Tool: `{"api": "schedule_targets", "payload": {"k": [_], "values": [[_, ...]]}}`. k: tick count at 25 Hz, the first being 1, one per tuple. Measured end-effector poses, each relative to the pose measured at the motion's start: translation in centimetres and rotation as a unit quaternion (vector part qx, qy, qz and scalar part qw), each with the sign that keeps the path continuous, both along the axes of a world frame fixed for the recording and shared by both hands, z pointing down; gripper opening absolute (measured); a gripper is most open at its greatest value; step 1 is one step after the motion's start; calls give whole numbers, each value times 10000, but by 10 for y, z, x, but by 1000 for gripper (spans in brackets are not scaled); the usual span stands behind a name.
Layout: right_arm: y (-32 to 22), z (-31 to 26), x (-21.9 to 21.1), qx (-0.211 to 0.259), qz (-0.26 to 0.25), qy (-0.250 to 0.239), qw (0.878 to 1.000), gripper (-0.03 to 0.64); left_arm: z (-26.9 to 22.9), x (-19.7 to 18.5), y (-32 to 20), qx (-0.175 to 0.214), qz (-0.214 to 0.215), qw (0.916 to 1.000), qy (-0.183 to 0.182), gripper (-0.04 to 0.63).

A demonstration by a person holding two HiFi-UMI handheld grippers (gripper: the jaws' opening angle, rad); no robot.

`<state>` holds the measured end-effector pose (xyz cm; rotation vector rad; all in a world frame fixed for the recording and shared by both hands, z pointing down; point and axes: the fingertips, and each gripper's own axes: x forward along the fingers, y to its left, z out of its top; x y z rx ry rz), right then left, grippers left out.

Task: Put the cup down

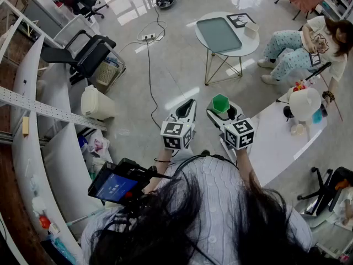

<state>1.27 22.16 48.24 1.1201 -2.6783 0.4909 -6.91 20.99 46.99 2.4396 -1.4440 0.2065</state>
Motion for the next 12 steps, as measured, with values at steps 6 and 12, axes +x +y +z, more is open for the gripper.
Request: {"api": "schedule_targets", "payload": {"k": [6,12], "values": [[-2,0,0,20,54,-26,10000,316,0,0,0,15,48,10000,-14,34],[-1,3,7,79,223,-83,9997,316,4,1,4,-47,87,9999,-31,34]]}}
